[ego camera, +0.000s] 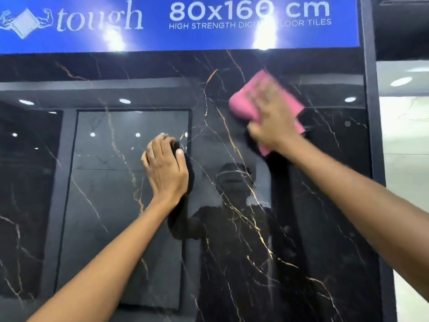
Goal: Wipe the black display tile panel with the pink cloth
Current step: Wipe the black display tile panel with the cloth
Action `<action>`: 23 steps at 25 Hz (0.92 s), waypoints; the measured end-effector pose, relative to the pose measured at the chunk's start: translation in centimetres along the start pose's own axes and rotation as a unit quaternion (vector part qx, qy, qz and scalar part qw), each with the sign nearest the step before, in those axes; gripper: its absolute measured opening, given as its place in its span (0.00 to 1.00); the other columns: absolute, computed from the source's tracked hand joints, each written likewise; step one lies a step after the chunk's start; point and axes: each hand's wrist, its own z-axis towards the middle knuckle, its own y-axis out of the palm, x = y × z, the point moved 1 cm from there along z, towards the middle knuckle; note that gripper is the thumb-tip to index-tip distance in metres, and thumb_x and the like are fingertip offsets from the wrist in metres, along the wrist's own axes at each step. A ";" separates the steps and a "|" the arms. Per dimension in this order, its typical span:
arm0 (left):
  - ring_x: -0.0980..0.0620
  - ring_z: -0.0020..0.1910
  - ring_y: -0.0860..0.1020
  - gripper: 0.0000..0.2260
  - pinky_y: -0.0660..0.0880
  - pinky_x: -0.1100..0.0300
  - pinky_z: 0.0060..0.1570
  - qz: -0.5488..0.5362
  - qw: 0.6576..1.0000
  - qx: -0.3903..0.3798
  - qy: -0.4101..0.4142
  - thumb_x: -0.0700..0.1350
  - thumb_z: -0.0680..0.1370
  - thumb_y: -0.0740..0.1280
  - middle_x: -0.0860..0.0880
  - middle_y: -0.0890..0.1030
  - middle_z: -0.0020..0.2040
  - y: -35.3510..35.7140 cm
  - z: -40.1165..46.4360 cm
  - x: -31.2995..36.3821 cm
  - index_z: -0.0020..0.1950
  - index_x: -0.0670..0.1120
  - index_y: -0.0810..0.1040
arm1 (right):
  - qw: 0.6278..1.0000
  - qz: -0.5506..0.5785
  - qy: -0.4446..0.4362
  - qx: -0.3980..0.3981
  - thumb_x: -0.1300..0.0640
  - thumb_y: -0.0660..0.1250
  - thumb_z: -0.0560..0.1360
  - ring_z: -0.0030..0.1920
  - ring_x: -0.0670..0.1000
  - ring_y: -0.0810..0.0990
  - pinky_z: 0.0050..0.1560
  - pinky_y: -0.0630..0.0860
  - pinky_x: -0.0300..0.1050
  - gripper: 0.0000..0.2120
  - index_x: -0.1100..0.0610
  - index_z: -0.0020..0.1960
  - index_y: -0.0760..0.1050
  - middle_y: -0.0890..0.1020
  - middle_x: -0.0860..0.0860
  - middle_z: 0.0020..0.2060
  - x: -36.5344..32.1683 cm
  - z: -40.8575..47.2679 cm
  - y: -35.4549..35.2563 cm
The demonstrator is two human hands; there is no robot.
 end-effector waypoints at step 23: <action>0.48 0.78 0.46 0.25 0.42 0.50 0.75 0.080 0.994 -0.056 0.040 0.48 0.83 0.52 0.48 0.48 0.79 2.5 5.5 -0.5 0.79 0.44 0.52 | 0.924 0.004 0.354 0.148 0.55 0.62 0.72 0.77 0.54 0.50 0.76 0.45 0.49 0.32 0.57 0.75 0.59 0.56 0.54 0.76 5.6 4.5 -4.5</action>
